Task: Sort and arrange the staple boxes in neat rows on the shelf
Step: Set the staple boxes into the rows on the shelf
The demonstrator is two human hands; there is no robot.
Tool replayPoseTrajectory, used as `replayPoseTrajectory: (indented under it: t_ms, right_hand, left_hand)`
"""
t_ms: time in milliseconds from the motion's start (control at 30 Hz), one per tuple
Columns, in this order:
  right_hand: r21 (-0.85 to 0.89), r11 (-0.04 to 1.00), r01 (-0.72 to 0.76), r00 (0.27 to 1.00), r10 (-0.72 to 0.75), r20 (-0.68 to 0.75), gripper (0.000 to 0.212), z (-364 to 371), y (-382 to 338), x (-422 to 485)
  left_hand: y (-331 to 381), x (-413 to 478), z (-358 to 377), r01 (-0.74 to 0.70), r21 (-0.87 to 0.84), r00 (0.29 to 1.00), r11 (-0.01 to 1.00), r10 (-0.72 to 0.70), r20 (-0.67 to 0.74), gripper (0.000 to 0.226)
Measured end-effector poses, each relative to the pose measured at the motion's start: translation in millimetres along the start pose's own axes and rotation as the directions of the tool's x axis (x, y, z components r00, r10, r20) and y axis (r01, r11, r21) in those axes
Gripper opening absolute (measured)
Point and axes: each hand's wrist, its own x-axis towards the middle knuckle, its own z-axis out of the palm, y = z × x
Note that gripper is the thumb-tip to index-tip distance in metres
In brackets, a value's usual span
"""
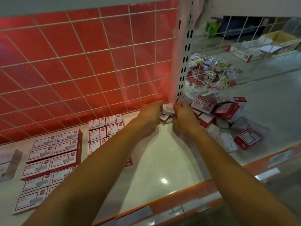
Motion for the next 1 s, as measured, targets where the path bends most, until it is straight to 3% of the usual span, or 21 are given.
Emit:
replayPoseTrajectory:
  t_ms: [200,300,533,767,1000]
  right_hand:
    - [0.055,0.998,-0.043,0.999,0.044,-0.022,0.045,-3,1,-10]
    - [0.098,0.994,-0.052,0.999,0.053,-0.004,0.052,-9,-6,-20]
    - [0.219,0.976,0.01,0.998,0.002,-0.057,0.044,-34,-36,-45]
    - [0.406,0.913,0.027,0.998,0.001,-0.068,0.043,-40,-68,-62]
    - [0.502,0.863,0.056,0.998,-0.045,-0.033,0.045,-31,-105,-75]
  left_hand:
    - [-8,-14,6,0.045,0.102,0.998,0.994,-0.041,-0.04,0.031]
    - [-10,-26,4,0.073,0.084,0.995,0.994,-0.066,-0.076,0.034]
    - [-17,-59,-24,0.12,0.046,0.976,0.992,-0.109,-0.19,0.042]
    - [-38,-101,-46,0.12,0.037,0.958,0.992,-0.106,-0.266,0.024]
    - [-64,-142,-73,0.169,-0.04,0.948,0.985,-0.173,-0.268,0.041]
